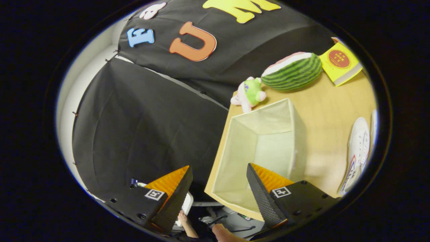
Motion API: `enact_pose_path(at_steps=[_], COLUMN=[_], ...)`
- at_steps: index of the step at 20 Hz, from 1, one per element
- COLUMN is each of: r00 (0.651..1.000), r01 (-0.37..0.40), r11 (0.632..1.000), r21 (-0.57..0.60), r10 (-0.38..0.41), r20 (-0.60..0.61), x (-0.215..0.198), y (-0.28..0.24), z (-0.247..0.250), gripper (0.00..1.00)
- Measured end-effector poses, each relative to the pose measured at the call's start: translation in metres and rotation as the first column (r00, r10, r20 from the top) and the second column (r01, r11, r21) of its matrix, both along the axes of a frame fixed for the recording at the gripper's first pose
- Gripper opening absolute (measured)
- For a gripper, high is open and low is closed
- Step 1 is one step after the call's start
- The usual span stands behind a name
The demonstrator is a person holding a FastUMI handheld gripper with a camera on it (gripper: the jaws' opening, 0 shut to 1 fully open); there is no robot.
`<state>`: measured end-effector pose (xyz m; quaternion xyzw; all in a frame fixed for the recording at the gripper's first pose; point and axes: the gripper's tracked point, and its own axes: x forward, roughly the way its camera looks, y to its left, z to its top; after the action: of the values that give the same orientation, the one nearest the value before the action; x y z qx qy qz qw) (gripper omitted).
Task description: Open the storage box then place both shoes into the box .Put the left shoe in first, then the right shoe, with the right side of both shoes facing outward in a uniform manner.
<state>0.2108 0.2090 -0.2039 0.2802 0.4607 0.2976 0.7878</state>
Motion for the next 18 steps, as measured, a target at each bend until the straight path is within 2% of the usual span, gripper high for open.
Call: enact_pose_path(at_steps=[4,8,13,18], r00=[0.998,0.997,0.995,0.988], r01=[0.057,0.074,0.084,0.098], r11=[0.99,0.967,0.913,0.871], r21=[-0.129,-0.242,-0.399,-0.482], r10=[-0.056,-0.079,-0.095,-0.142], r20=[0.014,-0.01,-0.008,-0.055], x=[0.004,0.002,-0.008,-0.012], y=[-0.069,-0.125,-0.204,-0.259], z=[-0.026,-0.057,-0.078,-0.113], gripper=[1.0,1.0,1.0,1.0])
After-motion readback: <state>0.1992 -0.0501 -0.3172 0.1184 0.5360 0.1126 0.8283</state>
